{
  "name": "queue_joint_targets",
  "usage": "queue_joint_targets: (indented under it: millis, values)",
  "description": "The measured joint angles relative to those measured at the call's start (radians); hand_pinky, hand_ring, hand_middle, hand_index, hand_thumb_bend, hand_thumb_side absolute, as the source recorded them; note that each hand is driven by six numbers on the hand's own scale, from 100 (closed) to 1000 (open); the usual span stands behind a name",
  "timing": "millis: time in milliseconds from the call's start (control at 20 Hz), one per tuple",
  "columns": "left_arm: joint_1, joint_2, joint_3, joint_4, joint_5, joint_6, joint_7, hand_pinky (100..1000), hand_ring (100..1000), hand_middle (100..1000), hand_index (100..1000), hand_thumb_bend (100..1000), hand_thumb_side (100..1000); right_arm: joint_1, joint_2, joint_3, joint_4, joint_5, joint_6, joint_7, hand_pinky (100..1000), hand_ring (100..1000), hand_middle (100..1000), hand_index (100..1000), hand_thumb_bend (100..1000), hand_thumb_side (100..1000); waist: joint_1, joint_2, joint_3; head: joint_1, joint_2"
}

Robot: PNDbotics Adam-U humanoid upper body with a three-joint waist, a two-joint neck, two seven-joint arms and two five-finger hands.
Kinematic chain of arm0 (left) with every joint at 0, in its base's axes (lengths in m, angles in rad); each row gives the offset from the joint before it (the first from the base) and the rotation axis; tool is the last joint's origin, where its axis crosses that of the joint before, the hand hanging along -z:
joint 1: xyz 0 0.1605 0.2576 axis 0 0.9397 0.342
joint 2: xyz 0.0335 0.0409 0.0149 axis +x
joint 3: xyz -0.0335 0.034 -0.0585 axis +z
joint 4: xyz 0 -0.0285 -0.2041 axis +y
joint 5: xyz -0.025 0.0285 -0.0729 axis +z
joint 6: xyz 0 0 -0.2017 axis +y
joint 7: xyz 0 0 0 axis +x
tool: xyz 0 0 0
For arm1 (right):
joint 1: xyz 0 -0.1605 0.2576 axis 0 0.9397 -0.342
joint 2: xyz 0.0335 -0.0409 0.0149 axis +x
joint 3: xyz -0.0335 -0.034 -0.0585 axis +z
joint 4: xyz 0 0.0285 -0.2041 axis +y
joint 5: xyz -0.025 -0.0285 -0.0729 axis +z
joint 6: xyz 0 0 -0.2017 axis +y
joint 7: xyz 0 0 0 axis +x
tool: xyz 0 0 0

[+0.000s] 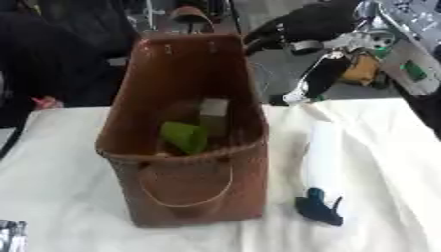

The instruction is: Pick up objects on the table and place them in the box.

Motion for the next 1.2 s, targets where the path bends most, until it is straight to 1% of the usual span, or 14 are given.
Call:
queue_joint_targets:
  millis: [200,500,800,1000,1200]
  values:
    - [0.0,0.0,0.0,0.0,0.0,0.0,0.0,715,700,824,720,100,897,0.0,0.003,-0.007,0.012,0.062,-0.029,-0.029,777,1000,1000,1000,424,761,0.002,0.001,-0.004,0.0,-0.008]
    - [0.001,0.0,0.0,0.0,0.0,0.0,0.0,714,700,826,719,100,901,0.002,0.001,-0.011,0.032,0.156,-0.075,-0.075,782,1000,1000,1000,427,772,0.002,0.002,-0.012,0.003,-0.008]
    - [0.001,0.001,0.0,0.0,-0.001,0.001,0.001,714,700,827,719,100,906,0.02,-0.06,0.019,0.062,0.248,-0.121,-0.121,789,1000,1000,1000,436,772,-0.005,0.006,-0.028,0.013,-0.009]
    - [0.001,0.006,0.0,0.0,-0.003,0.003,0.002,714,700,827,719,100,907,0.032,-0.084,0.054,0.077,0.309,-0.152,-0.152,791,1000,1000,1000,443,773,-0.015,0.011,-0.038,0.02,-0.009]
    - [0.001,0.01,0.0,0.0,-0.004,0.005,0.004,714,700,827,719,100,907,0.038,-0.094,0.075,0.087,0.371,-0.183,-0.183,791,1000,1000,1000,446,777,-0.015,0.011,-0.041,0.022,-0.009]
